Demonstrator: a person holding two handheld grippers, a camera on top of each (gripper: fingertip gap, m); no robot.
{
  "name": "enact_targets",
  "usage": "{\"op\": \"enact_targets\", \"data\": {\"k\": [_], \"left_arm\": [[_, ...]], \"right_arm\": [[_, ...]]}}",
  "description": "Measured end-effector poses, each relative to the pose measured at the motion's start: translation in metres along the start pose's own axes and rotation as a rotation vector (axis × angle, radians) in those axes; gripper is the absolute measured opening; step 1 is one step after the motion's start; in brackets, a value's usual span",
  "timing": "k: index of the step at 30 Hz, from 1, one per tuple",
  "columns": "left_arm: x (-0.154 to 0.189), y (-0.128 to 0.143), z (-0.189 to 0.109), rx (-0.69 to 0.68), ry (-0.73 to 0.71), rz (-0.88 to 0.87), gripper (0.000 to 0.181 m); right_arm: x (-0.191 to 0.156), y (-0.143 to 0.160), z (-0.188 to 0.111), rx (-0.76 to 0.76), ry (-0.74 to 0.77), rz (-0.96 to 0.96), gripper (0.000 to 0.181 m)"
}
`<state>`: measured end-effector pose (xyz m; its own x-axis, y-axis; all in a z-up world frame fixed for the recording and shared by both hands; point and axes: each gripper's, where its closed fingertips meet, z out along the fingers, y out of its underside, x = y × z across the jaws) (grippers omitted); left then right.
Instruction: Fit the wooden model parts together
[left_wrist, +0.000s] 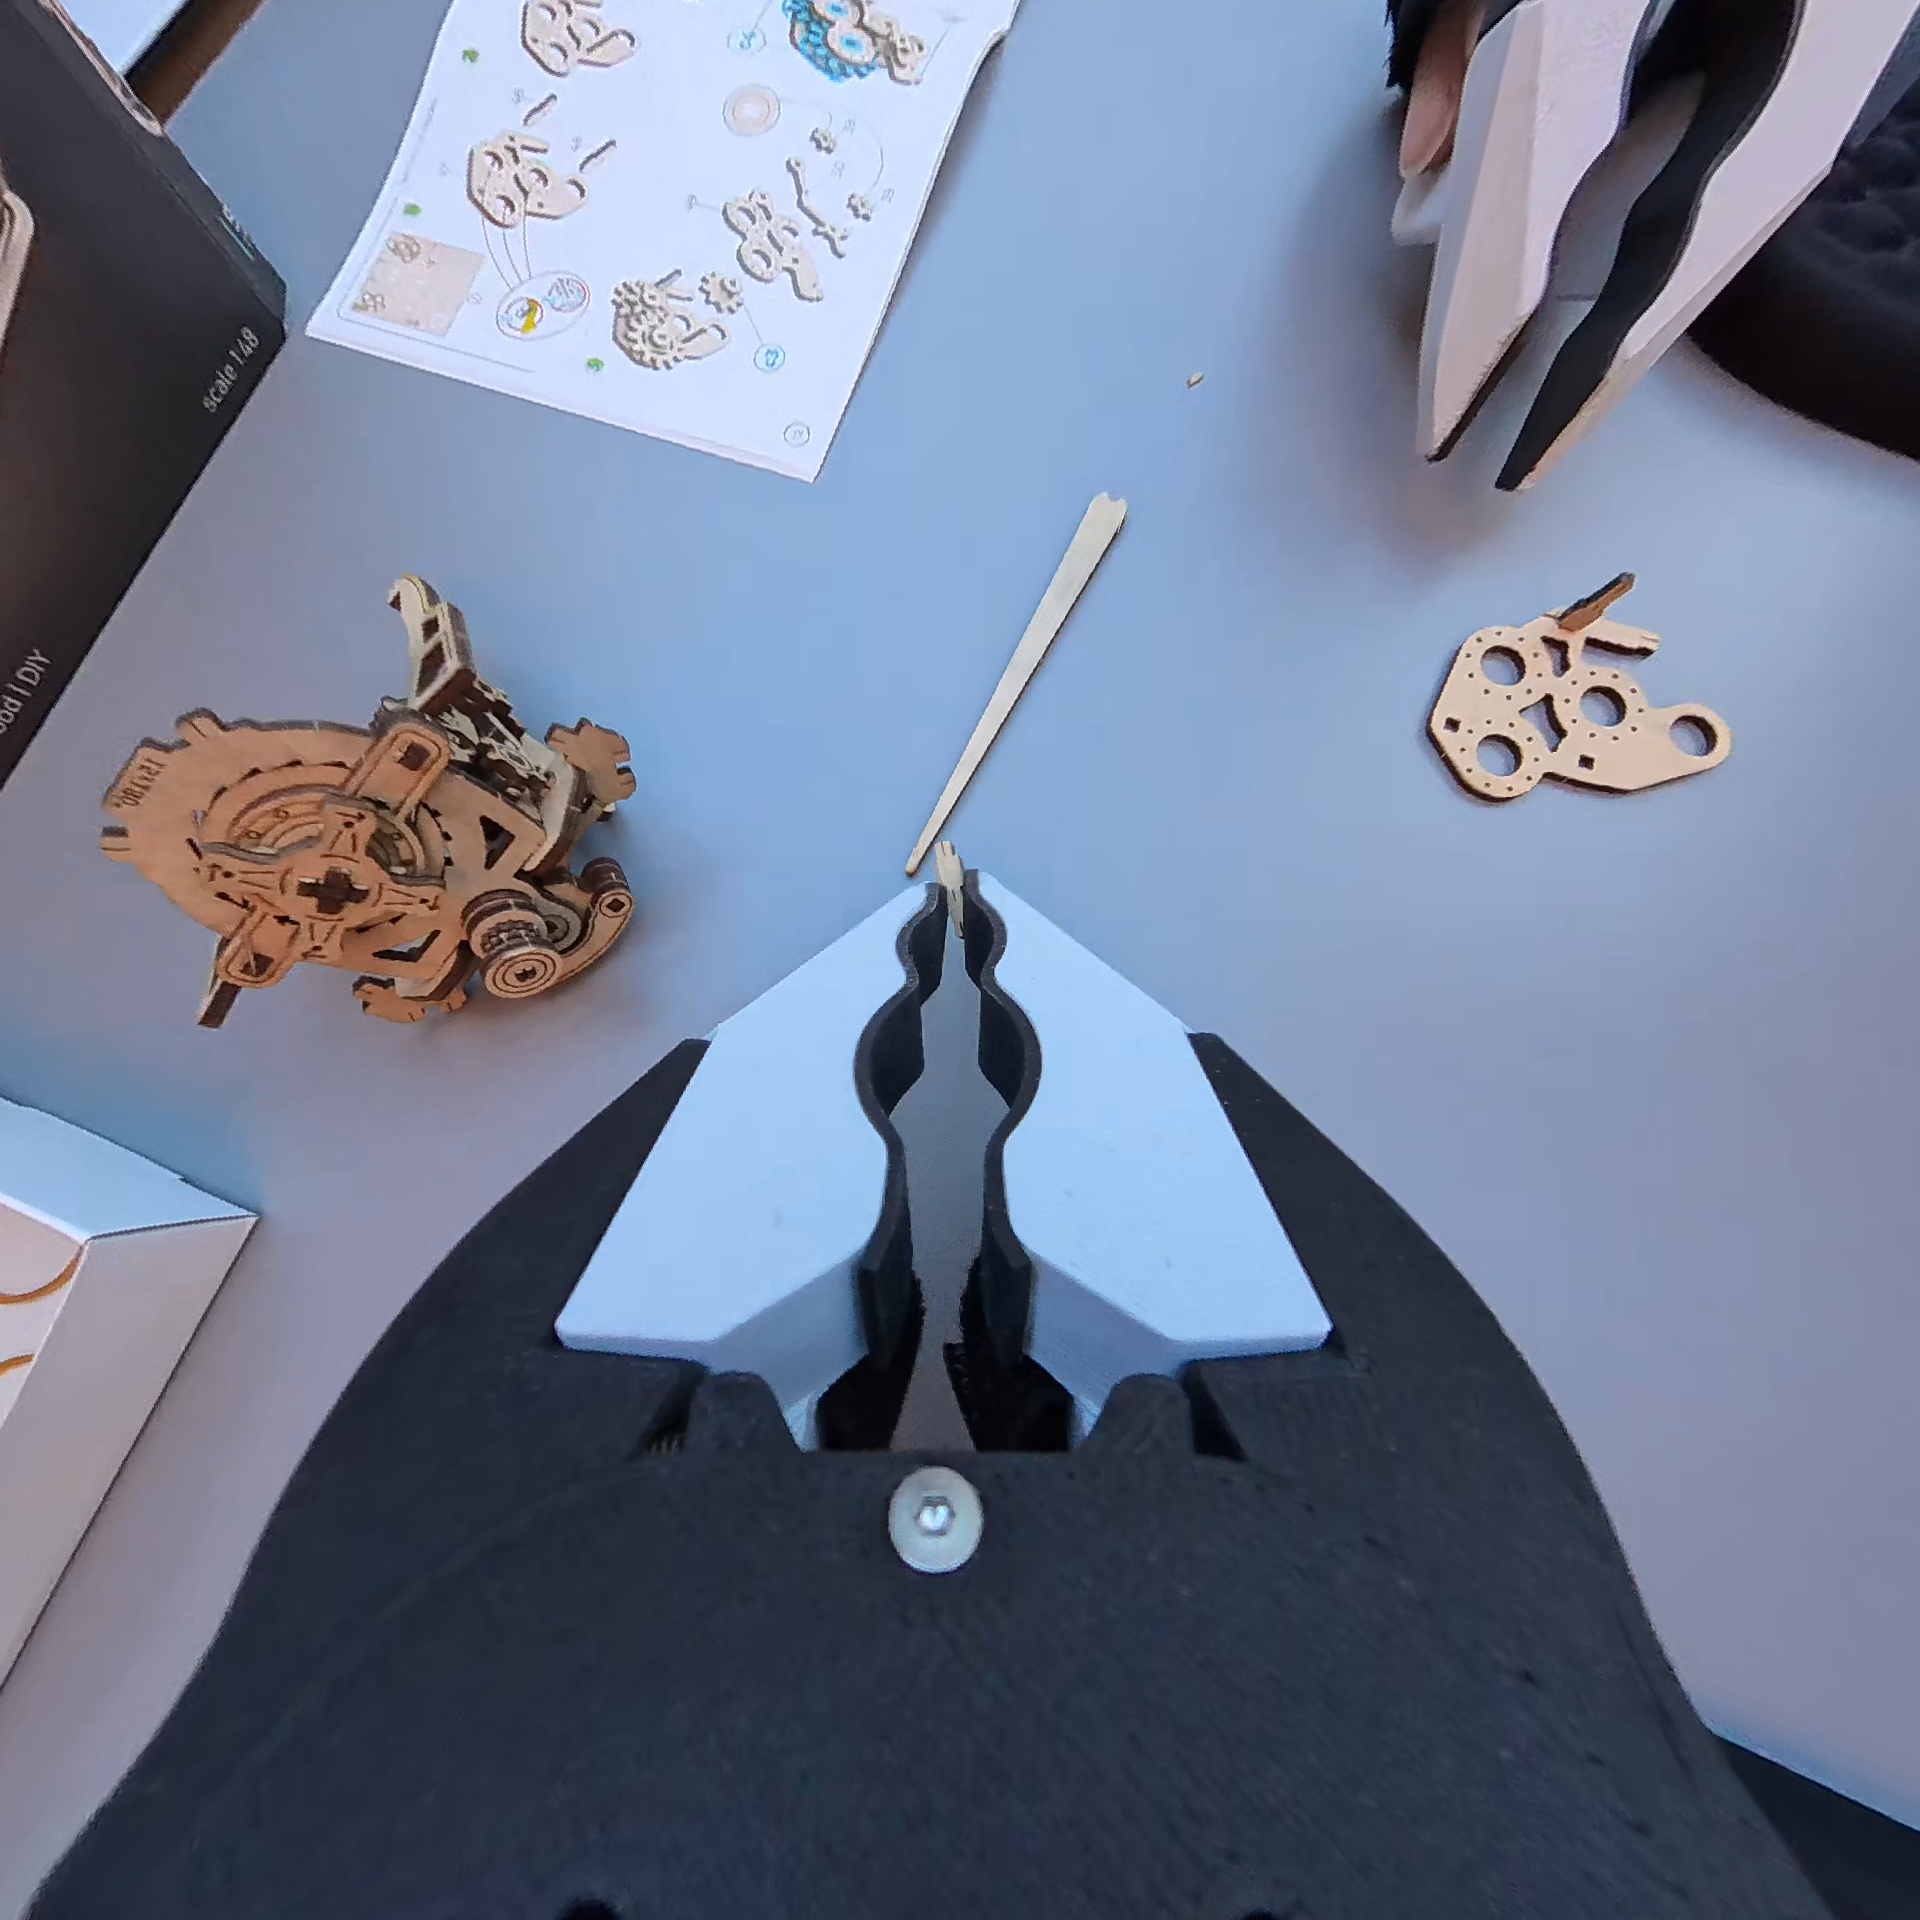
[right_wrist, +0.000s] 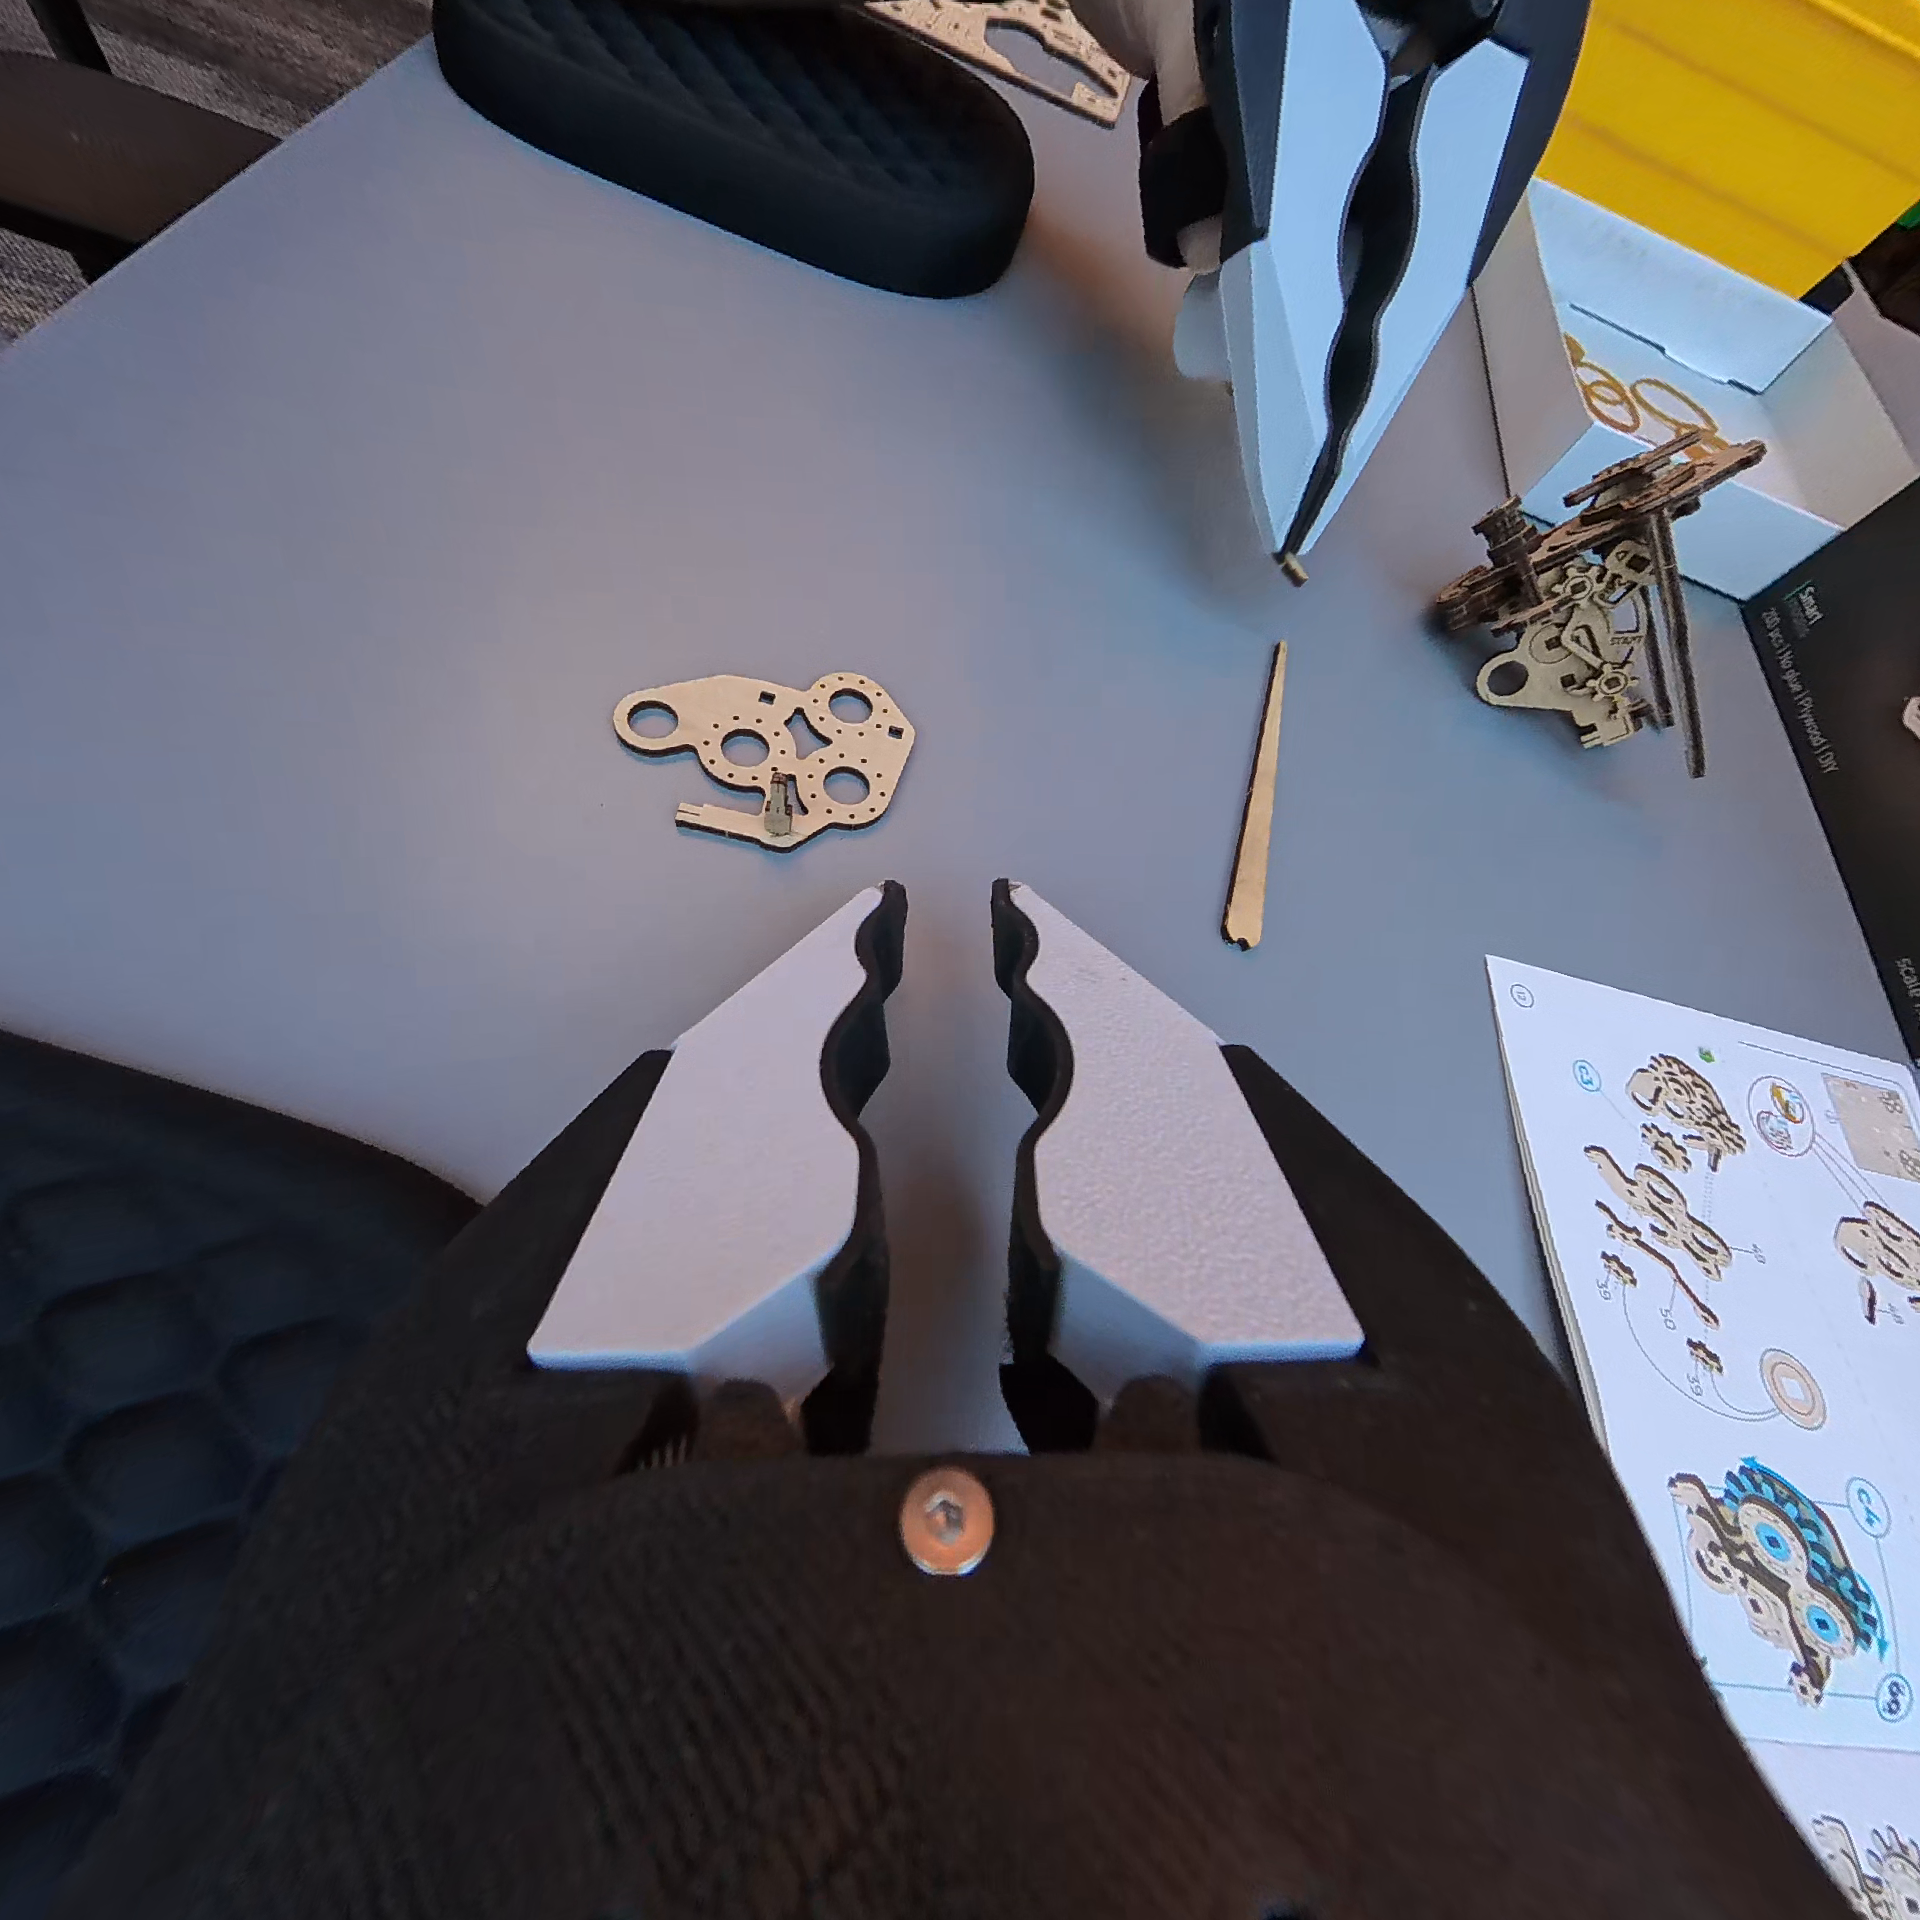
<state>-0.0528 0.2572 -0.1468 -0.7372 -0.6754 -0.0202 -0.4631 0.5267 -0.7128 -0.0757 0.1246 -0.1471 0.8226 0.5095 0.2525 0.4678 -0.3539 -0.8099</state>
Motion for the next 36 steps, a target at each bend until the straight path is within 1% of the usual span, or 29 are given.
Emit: {"op": "enact_targets", "data": {"k": [8,10,12,14,16,18,20,22,24,26,28,33,35,36], "left_arm": [[0.001,-0.011,-0.012,0.075,0.029,-0.028,0.001],[0.0,-0.014,-0.015,0.092,0.026,-0.029,0.001],[0.0,-0.018,-0.018,0.112,0.028,-0.029,0.001],[0.002,-0.022,-0.021,0.128,0.029,-0.027,0.001],[0.003,-0.023,-0.022,0.13,0.029,-0.024,0.001],[0.004,-0.023,-0.022,0.133,0.035,-0.022,0.001],[0.005,-0.023,-0.022,0.133,0.04,-0.025,0.001],[0.006,-0.023,-0.021,0.131,0.05,-0.028,0.001],[0.007,-0.023,-0.02,0.125,0.049,-0.021,0.001],[0.008,-0.023,-0.02,0.126,0.052,-0.016,0.001],[0.009,-0.025,-0.021,0.13,0.051,-0.015,0.001],[0.009,-0.025,-0.021,0.128,0.047,-0.015,0.001],[0.009,-0.024,-0.02,0.124,0.048,-0.015,0.001],[0.009,-0.024,-0.019,0.122,0.048,-0.014,0.001]], "right_arm": [[0.003,-0.001,-0.001,0.014,0.011,0.009,0.015],[0.006,-0.004,-0.003,0.035,0.035,0.012,0.014],[0.005,-0.016,-0.004,0.09,0.038,0.025,0.015],[-0.003,-0.036,-0.004,0.156,0.011,0.081,0.024],[-0.014,-0.044,0.002,0.163,-0.022,0.151,0.037],[-0.025,-0.036,0.011,0.086,-0.039,0.196,0.049],[-0.019,-0.022,0.015,-0.009,0.04,0.245,0.056],[-0.018,-0.018,0.015,-0.059,0.06,0.288,0.059],[-0.017,-0.016,0.015,-0.099,0.095,0.284,0.06],[-0.022,-0.015,0.017,-0.141,0.102,0.256,0.06],[-0.028,-0.016,0.019,-0.155,0.083,0.217,0.056],[-0.031,-0.004,0.024,-0.222,0.043,0.229,0.047],[-0.032,-0.004,0.024,-0.217,0.038,0.226,0.045],[-0.033,-0.004,0.024,-0.214,0.027,0.228,0.04]]}}
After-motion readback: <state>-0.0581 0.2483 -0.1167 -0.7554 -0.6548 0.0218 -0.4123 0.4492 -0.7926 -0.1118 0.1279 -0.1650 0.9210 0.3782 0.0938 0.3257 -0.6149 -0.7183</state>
